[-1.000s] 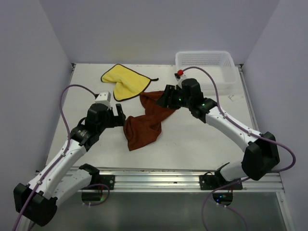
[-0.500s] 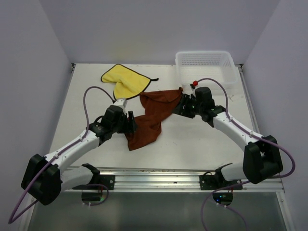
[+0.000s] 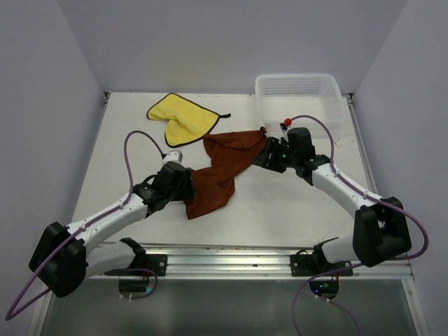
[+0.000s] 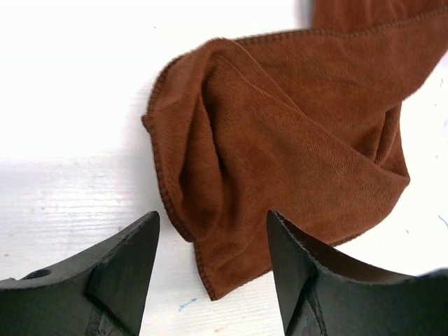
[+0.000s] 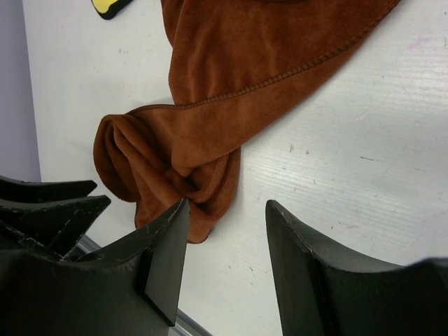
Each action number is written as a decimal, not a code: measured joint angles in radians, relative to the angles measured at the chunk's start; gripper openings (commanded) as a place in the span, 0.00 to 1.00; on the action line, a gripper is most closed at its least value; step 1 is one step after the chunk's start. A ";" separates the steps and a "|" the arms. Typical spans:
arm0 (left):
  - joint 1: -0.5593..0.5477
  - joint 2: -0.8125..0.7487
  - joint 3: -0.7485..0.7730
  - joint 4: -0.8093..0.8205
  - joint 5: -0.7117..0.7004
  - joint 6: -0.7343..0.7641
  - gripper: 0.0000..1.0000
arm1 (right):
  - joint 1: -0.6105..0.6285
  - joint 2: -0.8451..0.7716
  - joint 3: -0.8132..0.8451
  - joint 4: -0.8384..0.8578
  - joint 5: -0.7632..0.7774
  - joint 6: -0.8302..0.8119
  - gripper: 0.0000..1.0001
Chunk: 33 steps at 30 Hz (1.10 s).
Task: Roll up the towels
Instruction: Flatten the towel
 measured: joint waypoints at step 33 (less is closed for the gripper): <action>0.000 0.045 0.164 -0.125 -0.393 0.051 0.00 | -0.011 0.021 -0.002 0.002 -0.019 0.006 0.38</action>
